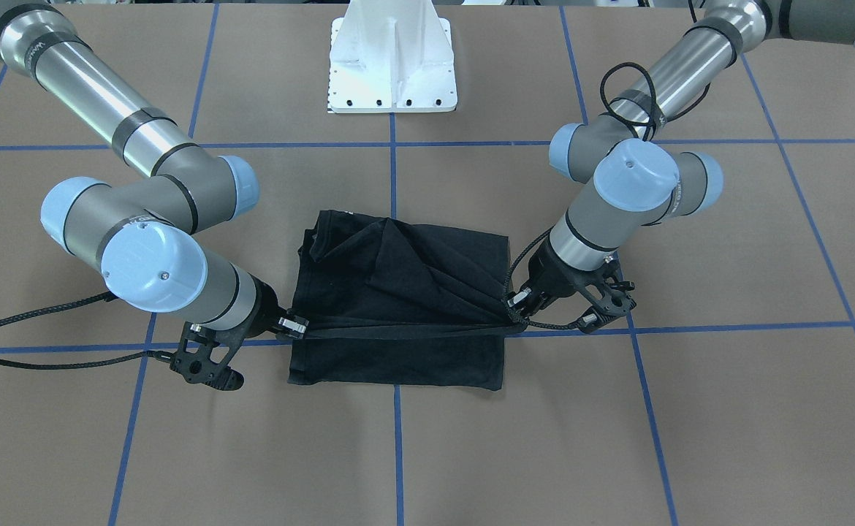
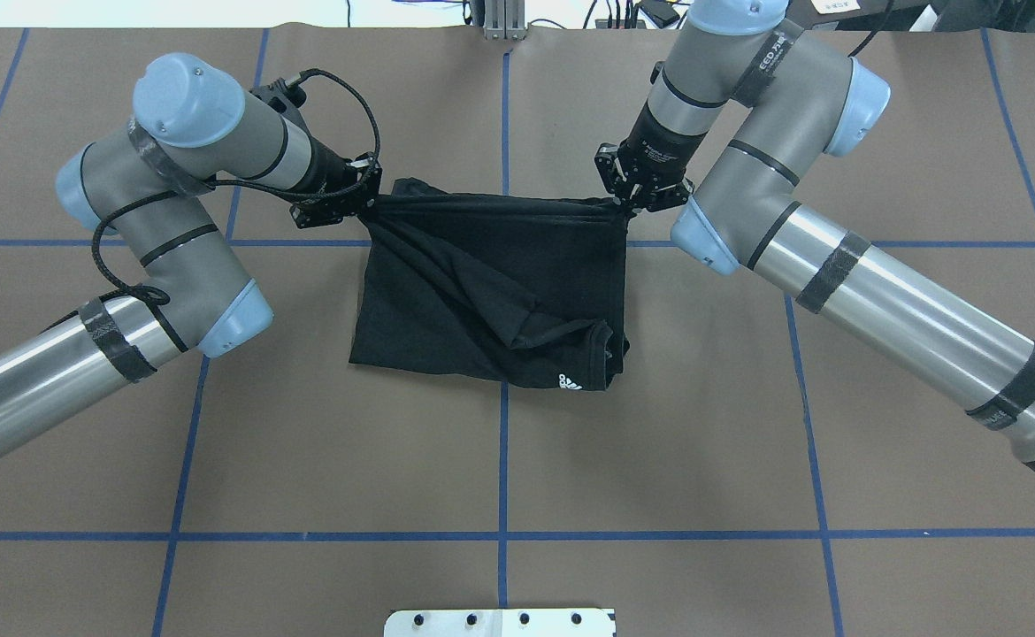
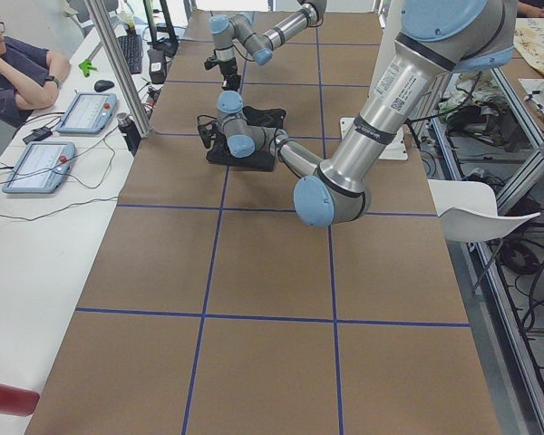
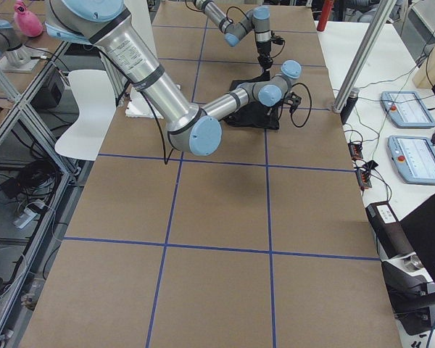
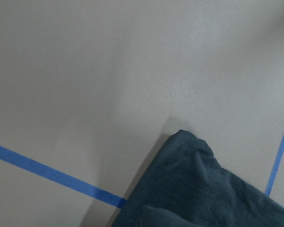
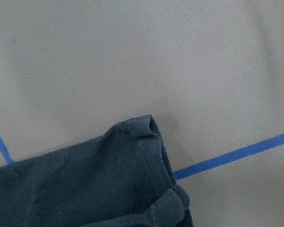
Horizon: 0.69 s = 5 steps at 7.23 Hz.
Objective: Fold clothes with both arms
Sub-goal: 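Lay the folded edge onto the far half with both grippers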
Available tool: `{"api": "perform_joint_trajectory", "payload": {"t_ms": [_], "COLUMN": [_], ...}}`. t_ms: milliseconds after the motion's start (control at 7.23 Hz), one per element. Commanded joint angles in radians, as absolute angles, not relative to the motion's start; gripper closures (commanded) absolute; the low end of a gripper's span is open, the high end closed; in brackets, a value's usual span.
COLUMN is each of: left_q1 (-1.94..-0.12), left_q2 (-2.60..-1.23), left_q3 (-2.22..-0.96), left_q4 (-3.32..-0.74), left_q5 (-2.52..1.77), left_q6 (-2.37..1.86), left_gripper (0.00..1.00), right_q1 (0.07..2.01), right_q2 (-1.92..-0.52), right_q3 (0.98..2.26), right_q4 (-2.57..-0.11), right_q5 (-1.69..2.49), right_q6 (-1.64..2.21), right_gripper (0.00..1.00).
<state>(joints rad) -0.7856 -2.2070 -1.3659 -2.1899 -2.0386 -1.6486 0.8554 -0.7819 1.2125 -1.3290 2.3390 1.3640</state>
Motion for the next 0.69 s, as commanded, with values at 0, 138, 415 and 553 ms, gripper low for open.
{"api": "perform_joint_trajectory", "payload": {"t_ms": [0, 138, 415, 553], "left_q1": [-0.785, -0.785, -0.785, -0.785], "left_q2": [-2.238, -2.256, -2.261, -2.266], "left_q3": [-1.364, -1.356, -1.348, -1.336], "left_q4": [-2.189, -2.187, -2.187, -2.184], "left_q5": [-2.039, -2.039, -2.039, -2.037], "left_q6": [-1.652, -1.655, -1.646, -1.649], "left_gripper": [1.0, 1.0, 0.8, 0.01], "right_q1": [0.859, 0.859, 0.864, 0.864], "right_q2": [-0.775, -0.769, -0.769, -0.769], "right_q3": [1.212, 1.212, 1.212, 1.212], "right_q4": [-1.328, -1.328, -1.328, -1.328], "right_q5": [2.339, 2.339, 2.339, 2.338], "right_q6": [1.365, 1.367, 1.367, 1.367], "right_gripper": [1.0, 1.0, 1.0, 0.33]}}
